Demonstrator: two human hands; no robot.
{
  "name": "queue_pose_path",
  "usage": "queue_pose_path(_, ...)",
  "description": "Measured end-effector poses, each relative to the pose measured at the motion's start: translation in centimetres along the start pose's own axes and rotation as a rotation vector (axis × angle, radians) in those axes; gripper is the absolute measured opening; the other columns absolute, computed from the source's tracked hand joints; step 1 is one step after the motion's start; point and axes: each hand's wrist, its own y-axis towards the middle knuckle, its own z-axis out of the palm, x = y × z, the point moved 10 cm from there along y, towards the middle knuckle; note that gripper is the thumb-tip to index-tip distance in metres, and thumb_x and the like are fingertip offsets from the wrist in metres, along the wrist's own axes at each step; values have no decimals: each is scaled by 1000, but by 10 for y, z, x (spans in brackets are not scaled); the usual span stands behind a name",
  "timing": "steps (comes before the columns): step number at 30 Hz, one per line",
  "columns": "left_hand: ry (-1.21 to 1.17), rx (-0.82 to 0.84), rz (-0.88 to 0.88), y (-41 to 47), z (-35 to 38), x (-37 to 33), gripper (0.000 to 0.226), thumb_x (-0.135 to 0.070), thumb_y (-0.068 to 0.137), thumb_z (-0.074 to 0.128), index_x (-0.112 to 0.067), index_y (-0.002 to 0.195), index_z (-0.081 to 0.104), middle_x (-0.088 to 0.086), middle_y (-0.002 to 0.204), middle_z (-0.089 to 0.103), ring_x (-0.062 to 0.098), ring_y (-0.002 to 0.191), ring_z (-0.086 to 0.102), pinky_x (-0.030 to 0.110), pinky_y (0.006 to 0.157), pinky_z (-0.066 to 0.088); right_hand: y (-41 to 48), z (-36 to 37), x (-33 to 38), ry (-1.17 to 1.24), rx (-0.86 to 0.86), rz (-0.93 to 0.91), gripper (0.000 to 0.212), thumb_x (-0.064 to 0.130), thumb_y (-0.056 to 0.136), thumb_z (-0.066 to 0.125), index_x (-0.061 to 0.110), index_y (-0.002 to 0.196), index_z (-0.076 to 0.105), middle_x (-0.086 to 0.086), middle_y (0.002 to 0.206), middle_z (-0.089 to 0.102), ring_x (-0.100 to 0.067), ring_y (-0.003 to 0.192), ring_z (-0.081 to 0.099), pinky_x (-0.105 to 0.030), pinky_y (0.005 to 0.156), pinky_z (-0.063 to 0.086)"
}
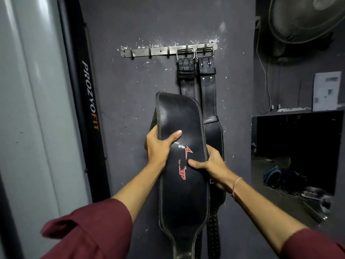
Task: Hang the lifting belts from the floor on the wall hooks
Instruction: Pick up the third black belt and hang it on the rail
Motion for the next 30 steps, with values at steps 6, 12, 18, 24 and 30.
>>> queue_pose_path(6, -14, -18, 29, -1, -10, -11, 39, -12, 73, 88, -7, 108, 71, 2, 104, 78, 16, 99, 74, 37, 94, 58, -21, 8, -35, 4, 32, 147, 56, -14, 68, 79, 5, 118, 62, -11, 111, 75, -29, 107, 71, -46, 97, 55)
queue_pose_path(12, 31, 29, 75, 0, -10, -17, 29, -22, 79, 84, -11, 102, 71, -1, 99, 78, 13, 97, 73, 33, 90, 58, -34, 22, -36, 28, 71, 228, 47, -12, 71, 77, 9, 112, 65, -9, 107, 76, -25, 102, 72, -43, 96, 56)
queue_pose_path(18, 270, -91, 73, 2, -18, -19, 46, -41, 105, 43, -21, 65, 33, -8, 62, 38, 8, 59, 35, 32, 59, 33, 33, 13, 68, 119, -125, -33, 31, -9, 73, 77, 2, 100, 67, -13, 93, 77, -26, 84, 74, -40, 83, 60)
queue_pose_path(24, 440, -142, -21, -39, -32, 10, 42, -42, 107, 27, -11, 80, 38, 4, 66, 45, 26, 66, 43, 38, 64, 28, 47, 15, 95, 94, -223, -141, 42, -12, 63, 81, -9, 102, 66, -20, 96, 76, -35, 91, 74, -50, 86, 59)
queue_pose_path(30, 442, -157, -4, -91, -46, 41, 44, -39, 105, 26, -18, 67, 34, -5, 53, 33, 8, 48, 39, 22, 48, 26, 50, 12, 124, 138, -270, -205, 41, -16, 61, 79, -12, 99, 66, -24, 97, 75, -38, 91, 73, -51, 81, 60)
